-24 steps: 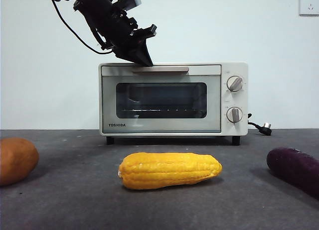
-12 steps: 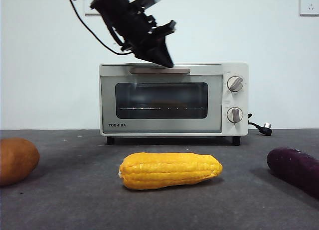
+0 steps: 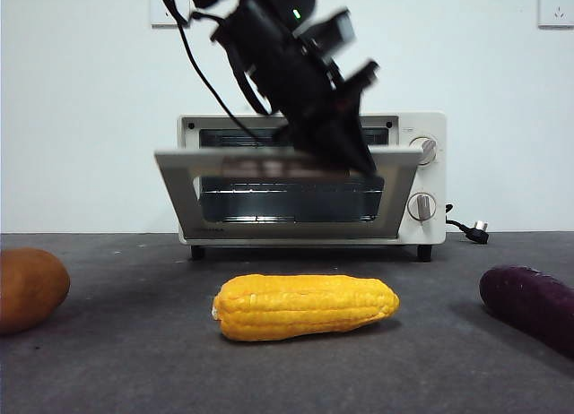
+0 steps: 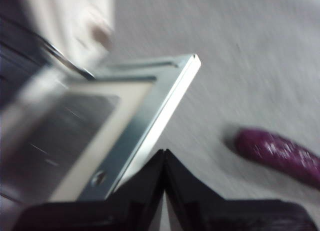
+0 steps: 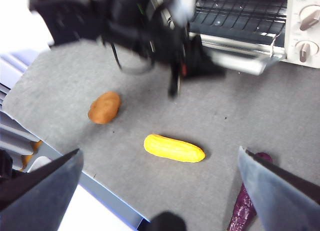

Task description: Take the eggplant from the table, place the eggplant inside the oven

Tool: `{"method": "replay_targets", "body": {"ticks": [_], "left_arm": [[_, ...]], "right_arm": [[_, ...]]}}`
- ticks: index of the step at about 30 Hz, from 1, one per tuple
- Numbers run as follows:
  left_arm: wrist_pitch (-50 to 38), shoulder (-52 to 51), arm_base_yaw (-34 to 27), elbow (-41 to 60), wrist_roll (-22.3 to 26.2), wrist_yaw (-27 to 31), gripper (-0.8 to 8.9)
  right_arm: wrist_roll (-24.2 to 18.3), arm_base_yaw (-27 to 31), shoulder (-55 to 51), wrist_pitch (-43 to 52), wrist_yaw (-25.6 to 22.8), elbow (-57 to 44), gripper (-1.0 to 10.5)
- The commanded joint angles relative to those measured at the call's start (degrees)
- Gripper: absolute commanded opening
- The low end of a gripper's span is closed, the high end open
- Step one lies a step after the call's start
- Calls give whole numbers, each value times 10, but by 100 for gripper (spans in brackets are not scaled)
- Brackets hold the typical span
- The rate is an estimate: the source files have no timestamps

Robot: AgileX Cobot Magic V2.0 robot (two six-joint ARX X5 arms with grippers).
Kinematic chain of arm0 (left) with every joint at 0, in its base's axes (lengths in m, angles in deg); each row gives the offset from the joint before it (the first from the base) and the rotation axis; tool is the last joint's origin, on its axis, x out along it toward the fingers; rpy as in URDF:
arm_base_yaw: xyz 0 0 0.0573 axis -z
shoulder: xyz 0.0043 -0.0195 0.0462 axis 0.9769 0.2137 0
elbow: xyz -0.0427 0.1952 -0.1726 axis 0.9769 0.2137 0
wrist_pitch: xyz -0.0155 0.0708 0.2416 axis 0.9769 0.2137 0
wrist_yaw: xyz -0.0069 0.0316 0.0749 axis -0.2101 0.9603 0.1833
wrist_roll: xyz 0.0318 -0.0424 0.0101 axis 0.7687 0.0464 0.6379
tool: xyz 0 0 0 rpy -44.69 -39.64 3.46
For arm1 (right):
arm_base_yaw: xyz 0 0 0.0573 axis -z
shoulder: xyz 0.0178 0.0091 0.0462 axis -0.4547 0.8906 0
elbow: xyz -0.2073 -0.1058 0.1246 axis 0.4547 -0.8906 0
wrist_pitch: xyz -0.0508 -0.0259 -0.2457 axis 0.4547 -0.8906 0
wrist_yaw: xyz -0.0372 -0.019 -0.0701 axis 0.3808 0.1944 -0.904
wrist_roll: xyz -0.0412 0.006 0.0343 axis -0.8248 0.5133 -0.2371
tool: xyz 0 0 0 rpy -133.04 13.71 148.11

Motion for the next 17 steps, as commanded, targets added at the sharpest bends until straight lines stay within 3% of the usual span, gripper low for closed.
{"method": "replay_targets", "body": {"ticks": [1,12,17], "left_arm": [[-10,2,14,2,0,1,-6],[-15,-16,24,2,-9,2,-6],[-14,-92,-13,2,-36,2,-6]], "right_arm": [[-5,-1,2,3,1,2,598],[-4,-1,4,1,1,2,597],[-4,-1,14,-21,-59,2,597]]}}
